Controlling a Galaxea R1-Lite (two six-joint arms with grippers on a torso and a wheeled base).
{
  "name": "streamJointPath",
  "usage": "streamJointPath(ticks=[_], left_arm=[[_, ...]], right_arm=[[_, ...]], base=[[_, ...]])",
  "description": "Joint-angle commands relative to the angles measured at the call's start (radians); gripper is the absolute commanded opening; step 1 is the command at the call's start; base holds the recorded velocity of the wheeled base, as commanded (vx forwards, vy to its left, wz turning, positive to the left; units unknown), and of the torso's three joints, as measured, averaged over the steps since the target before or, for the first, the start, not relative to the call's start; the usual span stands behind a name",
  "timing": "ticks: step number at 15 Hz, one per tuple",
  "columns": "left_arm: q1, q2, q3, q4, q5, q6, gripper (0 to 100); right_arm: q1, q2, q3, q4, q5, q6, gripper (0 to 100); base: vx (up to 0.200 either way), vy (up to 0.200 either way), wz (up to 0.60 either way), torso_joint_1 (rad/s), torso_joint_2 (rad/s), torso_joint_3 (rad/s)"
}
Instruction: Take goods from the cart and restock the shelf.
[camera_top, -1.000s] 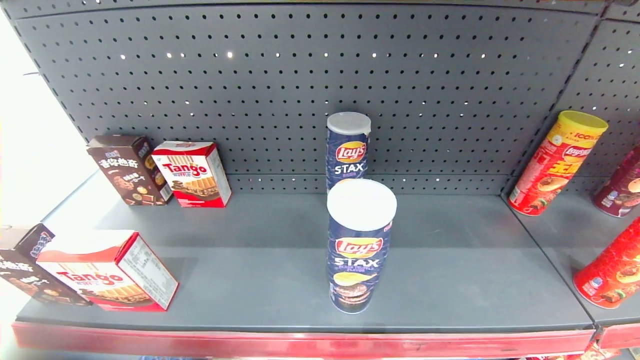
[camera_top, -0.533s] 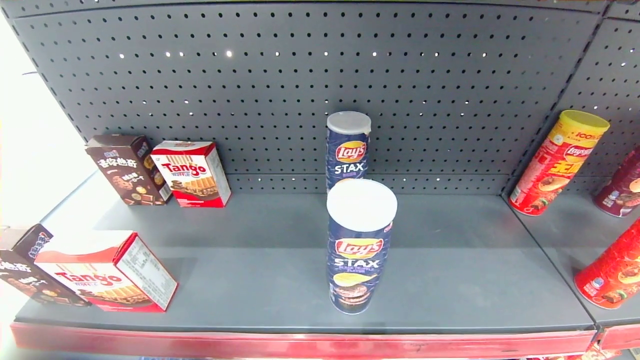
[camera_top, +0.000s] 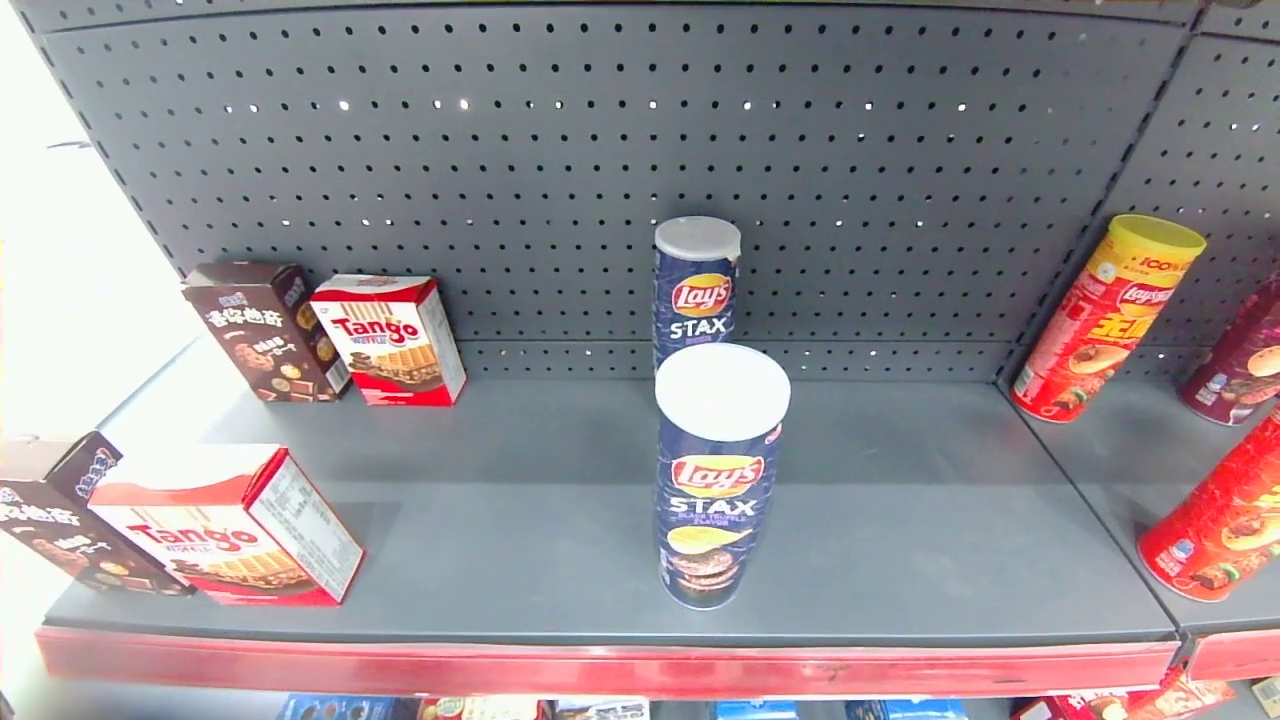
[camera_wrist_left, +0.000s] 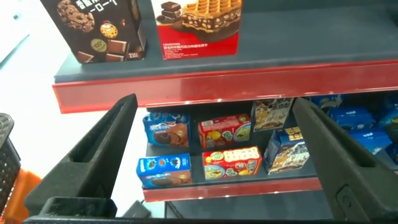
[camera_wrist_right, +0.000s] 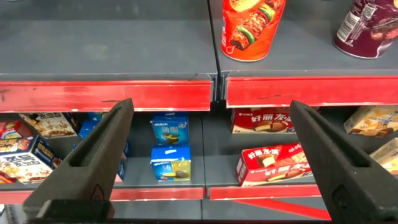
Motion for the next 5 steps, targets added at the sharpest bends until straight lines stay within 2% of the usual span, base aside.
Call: streamJointPath(ticks=[1, 5], left_arm=[[0.000, 0.000, 0.000, 0.000, 0.000, 0.000, 100], [0.000, 0.000, 0.000, 0.000, 0.000, 0.000, 100]], right_arm=[[0.000, 0.001, 0.000, 0.000, 0.000, 0.000, 100], [0.000, 0.001, 0.000, 0.000, 0.000, 0.007, 100]], base=[[0.000, 0.000, 0.00, 0.000, 0.00, 0.000], [0.000, 0.000, 0.00, 0.000, 0.00, 0.000]])
